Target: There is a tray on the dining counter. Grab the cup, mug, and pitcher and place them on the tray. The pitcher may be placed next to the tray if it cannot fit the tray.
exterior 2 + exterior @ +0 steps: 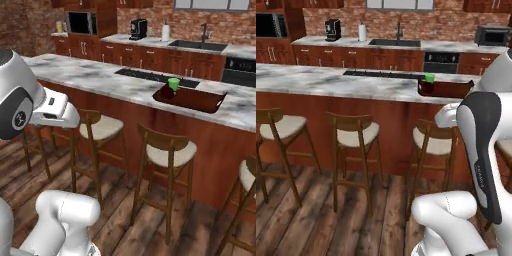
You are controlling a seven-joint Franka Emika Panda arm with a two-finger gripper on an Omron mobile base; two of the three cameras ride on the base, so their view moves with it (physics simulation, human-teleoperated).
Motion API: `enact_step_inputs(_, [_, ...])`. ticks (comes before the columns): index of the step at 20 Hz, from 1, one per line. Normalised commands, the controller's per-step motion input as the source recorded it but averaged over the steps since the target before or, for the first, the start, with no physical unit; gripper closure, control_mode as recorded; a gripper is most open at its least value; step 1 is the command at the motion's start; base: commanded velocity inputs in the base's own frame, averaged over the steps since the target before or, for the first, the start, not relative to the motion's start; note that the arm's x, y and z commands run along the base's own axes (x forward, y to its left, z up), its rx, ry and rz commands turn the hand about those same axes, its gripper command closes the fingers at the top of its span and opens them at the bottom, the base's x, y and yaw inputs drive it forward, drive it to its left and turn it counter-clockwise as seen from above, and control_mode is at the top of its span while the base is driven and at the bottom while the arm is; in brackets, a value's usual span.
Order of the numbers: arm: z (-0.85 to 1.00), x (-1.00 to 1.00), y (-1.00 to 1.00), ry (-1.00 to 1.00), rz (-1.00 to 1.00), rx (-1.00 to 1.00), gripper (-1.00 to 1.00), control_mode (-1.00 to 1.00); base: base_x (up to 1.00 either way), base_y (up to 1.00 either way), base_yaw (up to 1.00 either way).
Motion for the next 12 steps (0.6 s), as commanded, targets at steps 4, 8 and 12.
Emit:
enact_step_inputs(4, [0.0,0.0,0.0,0.0,0.0,0.0,-1.0,1.0,-0.34,0.8,0.95])
enact_step_inputs(8, [0.0,0.0,0.0,0.0,0.0,0.0,-1.0,1.0,-0.1,0.8,0.96])
enact_step_inputs(12, [0.0,0.0,0.0,0.0,0.0,0.0,-1.0,1.0,0.07,0.65,0.81])
